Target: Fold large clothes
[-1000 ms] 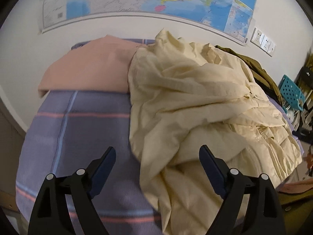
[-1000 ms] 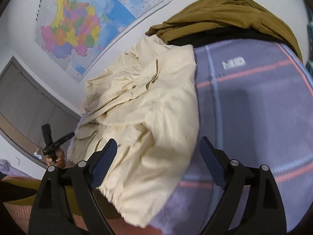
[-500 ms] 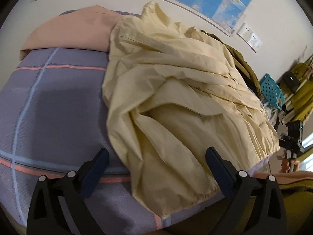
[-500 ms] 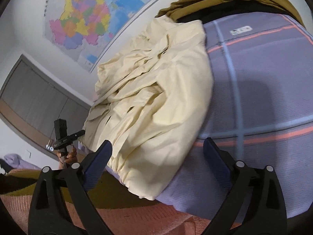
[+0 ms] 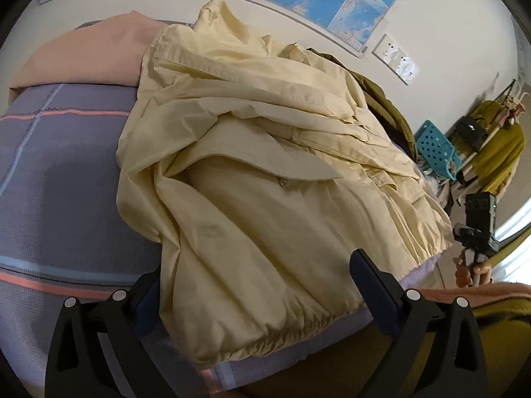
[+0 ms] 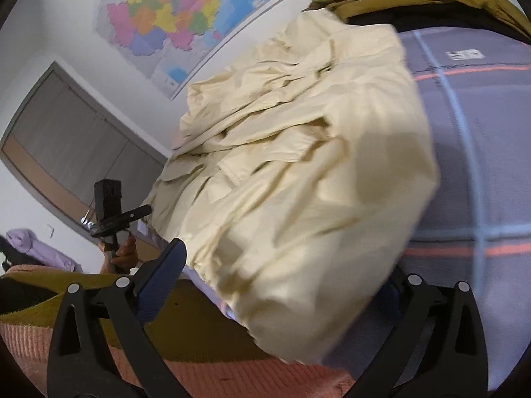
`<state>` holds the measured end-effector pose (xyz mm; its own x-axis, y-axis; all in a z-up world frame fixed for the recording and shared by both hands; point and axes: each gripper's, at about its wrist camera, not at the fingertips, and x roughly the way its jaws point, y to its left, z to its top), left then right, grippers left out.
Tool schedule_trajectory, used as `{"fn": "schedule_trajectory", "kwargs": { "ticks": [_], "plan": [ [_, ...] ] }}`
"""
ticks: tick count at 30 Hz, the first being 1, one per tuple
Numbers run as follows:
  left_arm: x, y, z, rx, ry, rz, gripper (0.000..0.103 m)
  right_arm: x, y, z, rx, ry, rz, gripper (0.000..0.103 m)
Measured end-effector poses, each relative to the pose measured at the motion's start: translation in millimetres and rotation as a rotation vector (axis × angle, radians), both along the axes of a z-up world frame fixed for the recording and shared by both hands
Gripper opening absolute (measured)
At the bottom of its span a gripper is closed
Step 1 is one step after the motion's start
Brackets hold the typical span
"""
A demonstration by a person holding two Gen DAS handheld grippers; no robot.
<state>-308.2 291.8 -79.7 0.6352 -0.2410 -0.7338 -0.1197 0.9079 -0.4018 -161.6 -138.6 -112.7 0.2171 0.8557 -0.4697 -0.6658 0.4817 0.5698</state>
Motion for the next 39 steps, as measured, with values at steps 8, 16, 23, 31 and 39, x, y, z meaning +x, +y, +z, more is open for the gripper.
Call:
{"fn": "schedule_trajectory", "kwargs": {
  "ticks": [8, 16, 23, 31, 39],
  "plan": [
    [-9, 10, 26, -0.014, -0.023, 0.101, 0.025, 4, -5, 5, 0.197, 0.07, 0.053, 0.02],
    [-35, -2, 50, 0.019, -0.105, -0.018, 0.032, -17, -24, 27, 0.237, 0.024, 0.109, 0.033],
    [-32, 11, 5, -0.043, 0.048, -0.033, 0.058, -13, -18, -6, 0.143, 0.123, 0.089, 0.069],
    [-27, 3, 7, -0.017, 0.052, -0.007, 0.03, -19, -6, -4, 0.2, 0.132, 0.138, 0.026],
    [-29, 4, 50, -0.028, -0.053, 0.043, 0.019, -26, -10, 53, 0.257, -0.001, 0.119, 0.018]
  ]
}}
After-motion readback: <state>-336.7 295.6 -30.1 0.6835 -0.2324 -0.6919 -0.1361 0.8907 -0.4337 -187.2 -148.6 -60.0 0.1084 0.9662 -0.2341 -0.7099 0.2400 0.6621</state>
